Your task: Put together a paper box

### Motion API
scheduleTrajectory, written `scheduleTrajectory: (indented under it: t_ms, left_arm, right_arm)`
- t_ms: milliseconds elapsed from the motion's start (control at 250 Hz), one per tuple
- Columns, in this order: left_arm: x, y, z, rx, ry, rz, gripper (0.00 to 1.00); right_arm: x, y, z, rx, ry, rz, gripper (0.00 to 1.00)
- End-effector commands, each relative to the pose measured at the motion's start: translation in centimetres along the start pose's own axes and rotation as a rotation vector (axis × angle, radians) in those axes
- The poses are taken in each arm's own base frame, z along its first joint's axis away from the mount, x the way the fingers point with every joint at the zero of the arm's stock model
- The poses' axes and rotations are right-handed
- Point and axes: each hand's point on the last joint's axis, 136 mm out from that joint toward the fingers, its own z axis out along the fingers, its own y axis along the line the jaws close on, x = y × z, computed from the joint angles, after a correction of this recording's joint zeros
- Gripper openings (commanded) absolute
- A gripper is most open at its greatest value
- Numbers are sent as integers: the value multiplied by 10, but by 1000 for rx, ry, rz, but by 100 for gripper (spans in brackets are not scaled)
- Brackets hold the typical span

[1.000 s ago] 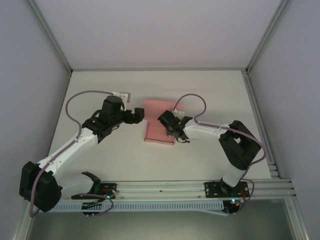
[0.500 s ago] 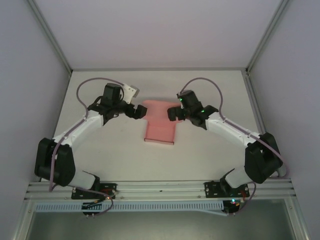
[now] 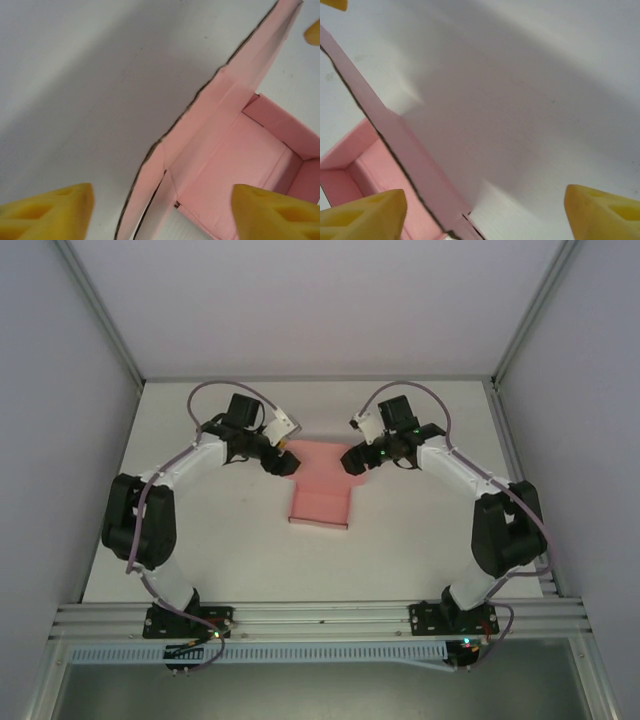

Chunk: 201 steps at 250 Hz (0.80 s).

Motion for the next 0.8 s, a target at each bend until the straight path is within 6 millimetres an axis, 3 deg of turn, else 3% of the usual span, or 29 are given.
scheduleTrajectory:
  t_ms: [0,108,268,339,483,587,799]
  left_arm:
    - [1,-7,1,71,19,38,60]
    - [5,-9,2,81,35,39,35]
    - [3,-20,0,125,12,53,7]
    - [2,-24,1,130,10,59,0]
    - [-5,-24,3,116,-21,35,0]
    - [-13,-19,3,80,-57,-23,0]
    - [-26,24,-7,-309,-92,-275,0]
  right_arm:
    - [5,12,0,-86,32,-35,73]
    - [7,9,0,-67,41,-35,56]
    - [8,6,0,-46,49,-33,37]
    - [8,6,-1,-45,49,-31,27]
    - [5,4,-3,-32,34,-20,16]
    - [0,6,-5,-30,3,-12,14]
    - [-17,-7,-15,166,-106,83,8]
